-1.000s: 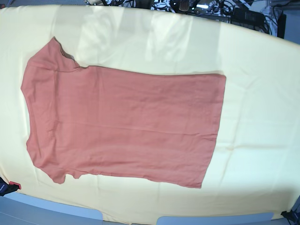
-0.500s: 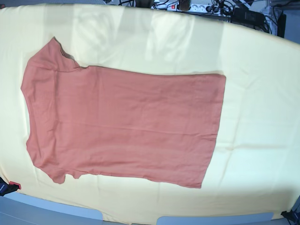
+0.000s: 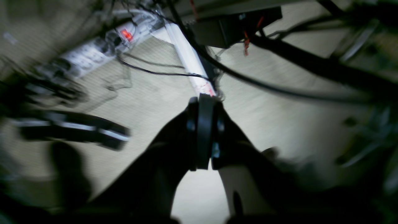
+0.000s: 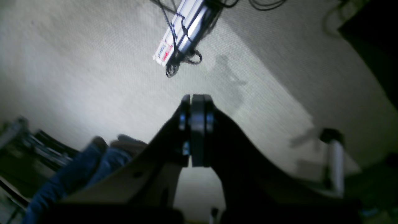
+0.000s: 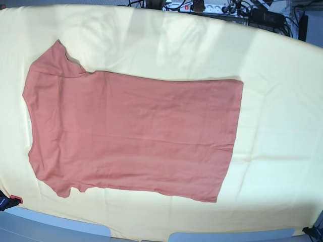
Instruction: Fold the T-shirt properly
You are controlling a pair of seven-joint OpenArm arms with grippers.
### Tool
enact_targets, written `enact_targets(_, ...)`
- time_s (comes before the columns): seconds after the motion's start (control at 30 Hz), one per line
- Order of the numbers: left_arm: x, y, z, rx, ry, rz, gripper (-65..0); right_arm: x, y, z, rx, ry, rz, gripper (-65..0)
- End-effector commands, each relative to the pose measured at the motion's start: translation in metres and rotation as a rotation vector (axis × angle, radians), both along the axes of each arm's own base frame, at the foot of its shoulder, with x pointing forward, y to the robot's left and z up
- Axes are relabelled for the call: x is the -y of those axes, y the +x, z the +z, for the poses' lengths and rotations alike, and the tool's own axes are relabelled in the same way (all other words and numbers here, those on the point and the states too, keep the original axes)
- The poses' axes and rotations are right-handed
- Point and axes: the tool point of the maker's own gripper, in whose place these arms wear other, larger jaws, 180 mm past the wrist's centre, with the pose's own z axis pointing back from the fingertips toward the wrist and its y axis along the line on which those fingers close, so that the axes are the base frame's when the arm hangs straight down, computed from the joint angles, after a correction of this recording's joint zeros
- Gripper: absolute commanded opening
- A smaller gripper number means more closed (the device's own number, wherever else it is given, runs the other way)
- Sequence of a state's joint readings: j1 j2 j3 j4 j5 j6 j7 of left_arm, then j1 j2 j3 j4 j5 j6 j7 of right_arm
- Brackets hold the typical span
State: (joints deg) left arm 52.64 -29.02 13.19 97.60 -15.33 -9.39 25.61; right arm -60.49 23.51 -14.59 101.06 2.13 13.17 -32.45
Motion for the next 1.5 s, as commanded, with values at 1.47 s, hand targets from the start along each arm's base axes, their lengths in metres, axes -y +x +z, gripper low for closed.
enact_targets(1.47, -0.040, 0.227, 0.188, 0.929, 0.219, -0.425, -65.0, 0.086, 0.238, 0.174, 0.958, -0.528, 0.160, -65.0)
